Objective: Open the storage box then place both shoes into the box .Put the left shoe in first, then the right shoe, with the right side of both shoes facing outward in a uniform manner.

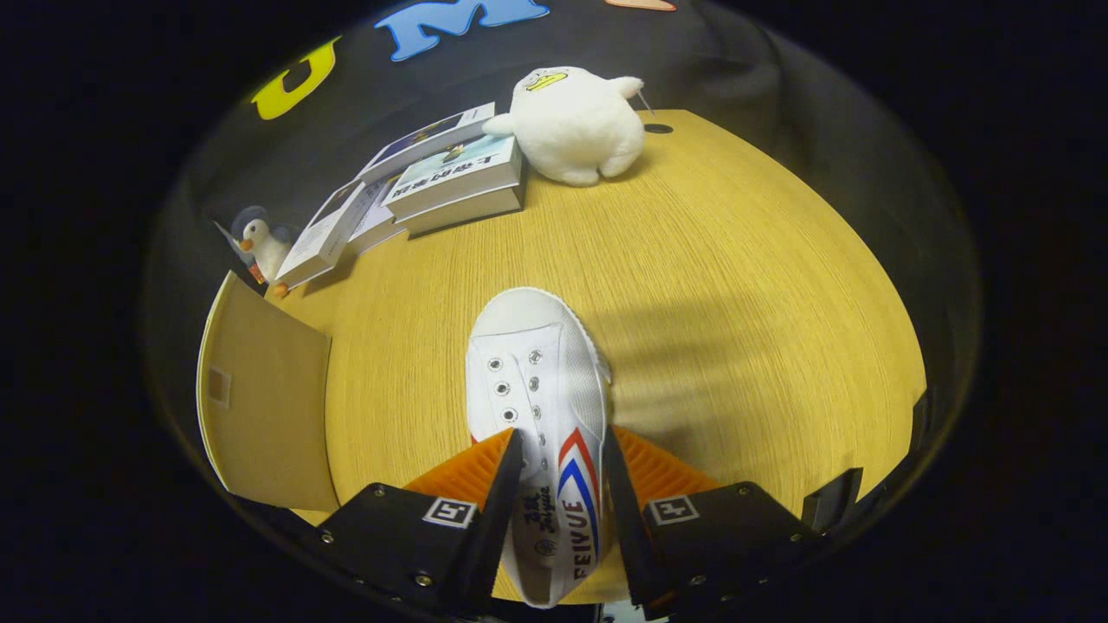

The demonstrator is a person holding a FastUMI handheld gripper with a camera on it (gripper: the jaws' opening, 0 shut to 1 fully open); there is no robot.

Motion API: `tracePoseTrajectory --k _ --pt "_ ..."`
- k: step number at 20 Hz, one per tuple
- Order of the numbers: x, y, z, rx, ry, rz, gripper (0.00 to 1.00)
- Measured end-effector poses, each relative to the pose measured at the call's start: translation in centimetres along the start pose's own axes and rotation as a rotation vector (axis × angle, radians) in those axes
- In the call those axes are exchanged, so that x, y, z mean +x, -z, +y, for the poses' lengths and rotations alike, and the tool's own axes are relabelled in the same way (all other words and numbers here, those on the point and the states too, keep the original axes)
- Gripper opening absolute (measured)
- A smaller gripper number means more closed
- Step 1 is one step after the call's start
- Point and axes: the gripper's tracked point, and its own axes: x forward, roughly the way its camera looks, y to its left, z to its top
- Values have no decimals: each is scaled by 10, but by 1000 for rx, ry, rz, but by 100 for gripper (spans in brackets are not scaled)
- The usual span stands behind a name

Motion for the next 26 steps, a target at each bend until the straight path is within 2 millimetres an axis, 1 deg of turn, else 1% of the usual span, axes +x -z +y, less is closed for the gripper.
tracePoseTrajectory --k 1,2,3,4,5,6,7,8,10,13,14,15,16,17,18,20,21,22,23,24,26 --pt "2 1 -7 -10 34 3 58" --pt "4 0 -16 -12 58 2 40" --pt "-2 -1 -11 -16 56 -1 23" --pt "-3 0 -9 -28 55 0 23" --pt "-7 -1 -15 -34 81 -8 23" --pt "-9 -3 -12 4 71 -12 2" --pt "-9 3 -8 25 48 -2 2" --pt "-12 5 -4 60 22 7 2" --pt "-19 3 2 110 -18 5 2" --pt "-29 -3 9 123 -35 -8 2" --pt "-34 -7 17 132 -59 -16 2" --pt "-43 -15 27 155 -109 -38 2" --pt "-52 -25 42 191 -171 -55 1" --pt "-54 -32 45 213 -185 -62 1" --pt "-53 -37 44 203 -173 -75 1" --pt "-49 -37 29 156 -96 -90 1" --pt "-47 -33 23 139 -59 -85 1" --pt "-44 -22 20 121 -39 -55 1" --pt "-41 -11 16 108 -28 -22 8" --pt "-36 -4 13 98 -14 1 28" --pt "-28 6 10 88 7 35 30"
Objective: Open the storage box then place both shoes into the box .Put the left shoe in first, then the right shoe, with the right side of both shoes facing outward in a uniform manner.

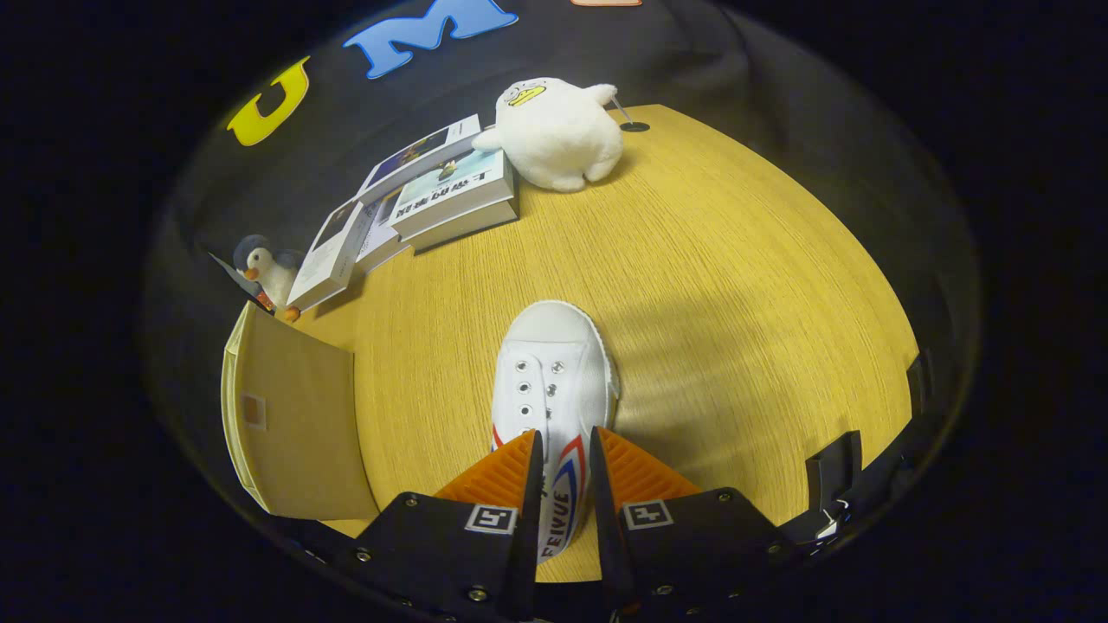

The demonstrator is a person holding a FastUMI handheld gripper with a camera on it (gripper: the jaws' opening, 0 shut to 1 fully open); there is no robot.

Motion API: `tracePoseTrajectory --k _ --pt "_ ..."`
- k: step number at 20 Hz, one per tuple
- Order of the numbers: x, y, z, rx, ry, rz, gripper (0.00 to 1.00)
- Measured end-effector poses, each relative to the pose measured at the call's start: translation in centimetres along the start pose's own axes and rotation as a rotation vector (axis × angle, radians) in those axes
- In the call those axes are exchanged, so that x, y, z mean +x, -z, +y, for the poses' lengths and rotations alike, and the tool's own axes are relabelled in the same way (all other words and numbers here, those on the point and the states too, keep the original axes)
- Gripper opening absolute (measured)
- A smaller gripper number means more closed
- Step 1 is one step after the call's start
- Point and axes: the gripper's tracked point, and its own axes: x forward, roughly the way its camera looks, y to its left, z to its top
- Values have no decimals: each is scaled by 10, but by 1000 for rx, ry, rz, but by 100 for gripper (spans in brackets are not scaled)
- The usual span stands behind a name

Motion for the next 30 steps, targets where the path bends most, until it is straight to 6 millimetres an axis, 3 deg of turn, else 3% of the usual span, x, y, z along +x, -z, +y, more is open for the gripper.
tracePoseTrajectory --k 1,2,3,5,8,9,10,11,12,16,20,30 --pt "5 7 1 -3 0 22 30" --pt "7 14 3 -12 -2 52 45" --pt "14 18 4 -29 4 67 53" --pt "27 23 -7 -74 66 77 53" --pt "31 22 -6 -20 46 103 53" --pt "30 22 -8 5 37 99 48" --pt "32 21 -13 43 43 76 36" --pt "23 10 -14 126 21 38 18" --pt "24 14 -15 168 7 50 1" --pt "3 10 -3 204 -69 36 1" --pt "-24 -9 31 156 -134 -2 1" --pt "-89 -40 162 -18 -307 -57 1"
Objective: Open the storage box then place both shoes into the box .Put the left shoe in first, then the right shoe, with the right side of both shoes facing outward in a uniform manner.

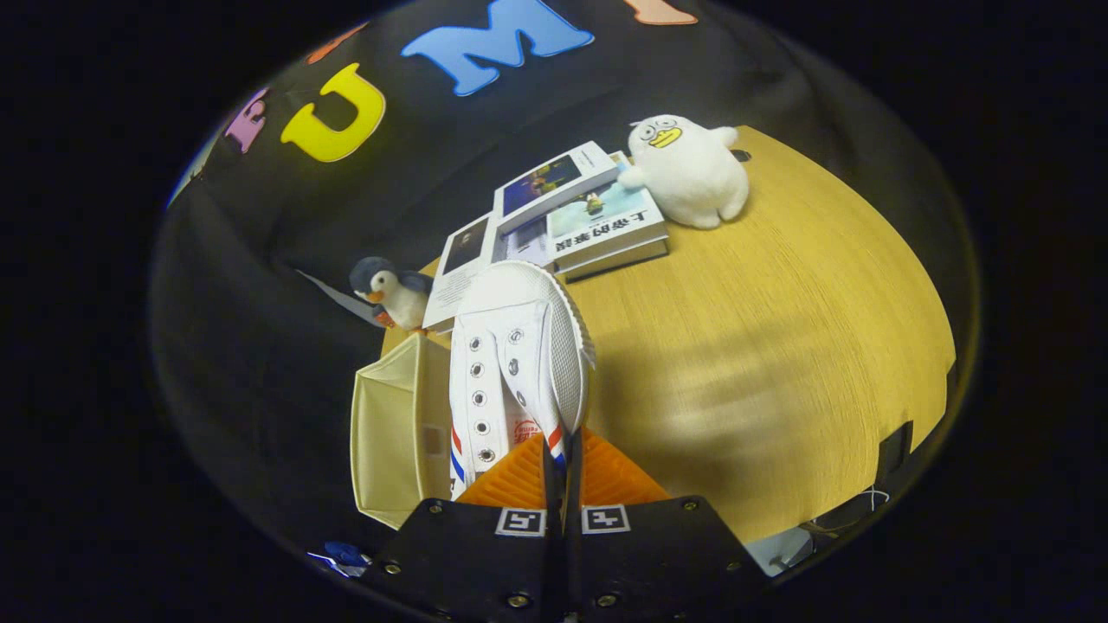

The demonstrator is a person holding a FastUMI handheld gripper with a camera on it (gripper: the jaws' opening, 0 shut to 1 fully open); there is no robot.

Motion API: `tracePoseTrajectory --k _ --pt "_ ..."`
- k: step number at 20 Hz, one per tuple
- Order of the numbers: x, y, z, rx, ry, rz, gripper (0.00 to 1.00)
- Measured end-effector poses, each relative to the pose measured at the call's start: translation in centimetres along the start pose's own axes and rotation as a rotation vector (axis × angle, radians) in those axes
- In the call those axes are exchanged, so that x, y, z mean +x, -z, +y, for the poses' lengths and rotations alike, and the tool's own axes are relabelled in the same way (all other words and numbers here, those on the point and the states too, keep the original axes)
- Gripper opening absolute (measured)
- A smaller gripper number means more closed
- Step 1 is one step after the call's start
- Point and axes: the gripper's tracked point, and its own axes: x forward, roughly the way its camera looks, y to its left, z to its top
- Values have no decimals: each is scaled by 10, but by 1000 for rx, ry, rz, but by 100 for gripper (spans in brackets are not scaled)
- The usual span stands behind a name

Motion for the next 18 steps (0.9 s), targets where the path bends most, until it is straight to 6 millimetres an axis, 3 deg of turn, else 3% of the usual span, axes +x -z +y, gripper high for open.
tracePoseTrajectory --k 6,12,15,18 --pt "2 -4 75 -107 -63 10 1" --pt "31 18 128 -190 -86 65 1" --pt "49 32 142 -230 -74 91 1" --pt "68 45 142 -268 -30 110 1"
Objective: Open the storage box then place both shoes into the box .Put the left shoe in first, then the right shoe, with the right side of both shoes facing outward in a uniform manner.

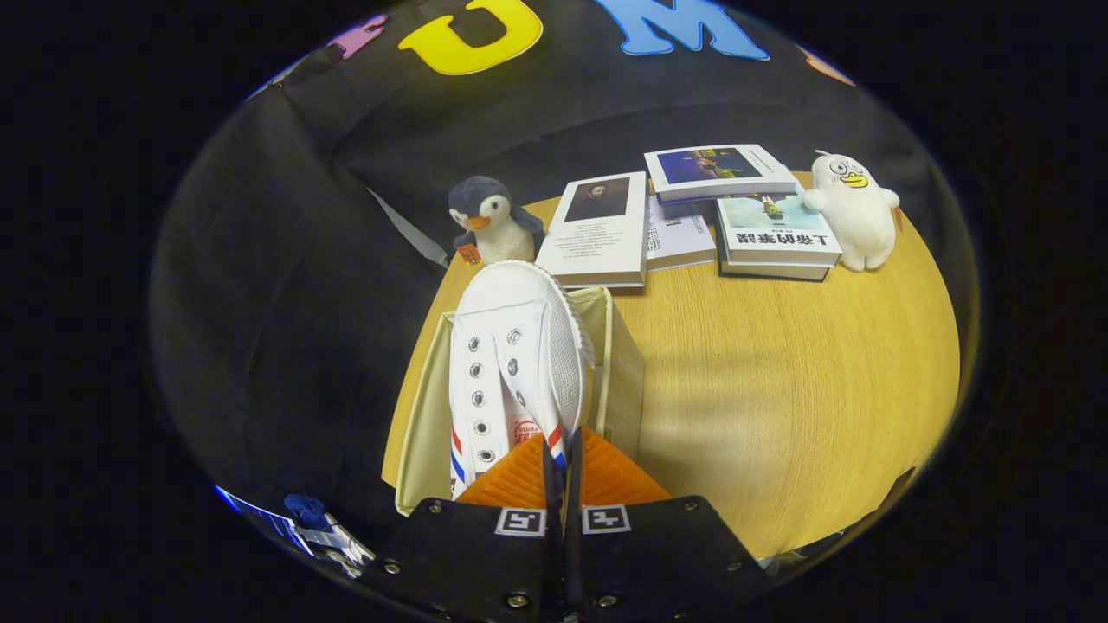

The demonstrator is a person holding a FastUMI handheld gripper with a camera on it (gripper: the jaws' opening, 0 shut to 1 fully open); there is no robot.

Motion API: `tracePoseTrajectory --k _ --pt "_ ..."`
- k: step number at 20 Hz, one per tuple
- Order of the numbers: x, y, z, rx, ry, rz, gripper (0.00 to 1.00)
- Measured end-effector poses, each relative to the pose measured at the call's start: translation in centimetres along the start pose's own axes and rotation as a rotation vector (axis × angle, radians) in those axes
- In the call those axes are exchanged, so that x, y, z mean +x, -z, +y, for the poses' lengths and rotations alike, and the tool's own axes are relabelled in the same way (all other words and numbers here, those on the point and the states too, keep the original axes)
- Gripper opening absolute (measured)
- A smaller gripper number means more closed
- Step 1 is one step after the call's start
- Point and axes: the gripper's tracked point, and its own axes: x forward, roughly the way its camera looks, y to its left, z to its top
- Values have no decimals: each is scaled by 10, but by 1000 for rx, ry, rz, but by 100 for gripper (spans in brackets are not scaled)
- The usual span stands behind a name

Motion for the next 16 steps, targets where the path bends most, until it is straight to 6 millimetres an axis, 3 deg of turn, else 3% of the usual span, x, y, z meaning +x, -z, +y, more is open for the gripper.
tracePoseTrajectory --k 1,2,3,4,5,6,11,16 --pt "1 4 7 3 -19 7 3" --pt "1 -1 15 24 -48 -7 25" --pt "-1 -7 22 43 -78 -38 34" --pt "-5 -17 22 49 -85 -71 60" --pt "-10 -26 18 40 -74 -106 76" --pt "-16 -31 14 27 -62 -135 99" --pt "-73 -66 -10 -76 18 -367 98" --pt "-151 -92 -45 -160 113 -597 97"
